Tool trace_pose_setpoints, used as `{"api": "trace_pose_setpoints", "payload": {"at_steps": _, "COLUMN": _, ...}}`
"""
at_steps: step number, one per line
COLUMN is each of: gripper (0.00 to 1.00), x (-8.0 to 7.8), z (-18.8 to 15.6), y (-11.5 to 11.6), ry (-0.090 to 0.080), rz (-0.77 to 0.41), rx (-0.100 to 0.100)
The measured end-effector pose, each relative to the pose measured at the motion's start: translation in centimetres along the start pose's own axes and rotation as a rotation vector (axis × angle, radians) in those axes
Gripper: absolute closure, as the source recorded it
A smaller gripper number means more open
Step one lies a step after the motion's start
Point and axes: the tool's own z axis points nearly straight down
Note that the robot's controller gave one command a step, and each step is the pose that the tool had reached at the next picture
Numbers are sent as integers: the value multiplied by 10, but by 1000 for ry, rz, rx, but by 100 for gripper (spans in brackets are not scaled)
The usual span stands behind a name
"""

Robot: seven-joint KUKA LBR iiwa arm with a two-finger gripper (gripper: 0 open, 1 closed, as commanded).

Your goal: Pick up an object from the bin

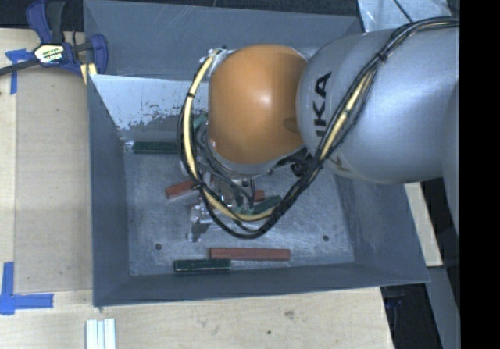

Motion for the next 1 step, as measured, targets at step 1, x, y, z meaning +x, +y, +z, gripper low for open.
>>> {"api": "trace_pose_setpoints", "payload": {"at_steps": 1, "gripper": 0, "x": -2, "z": -4, "y": 0, "ry": -8, "rz": 3, "rx": -3}}
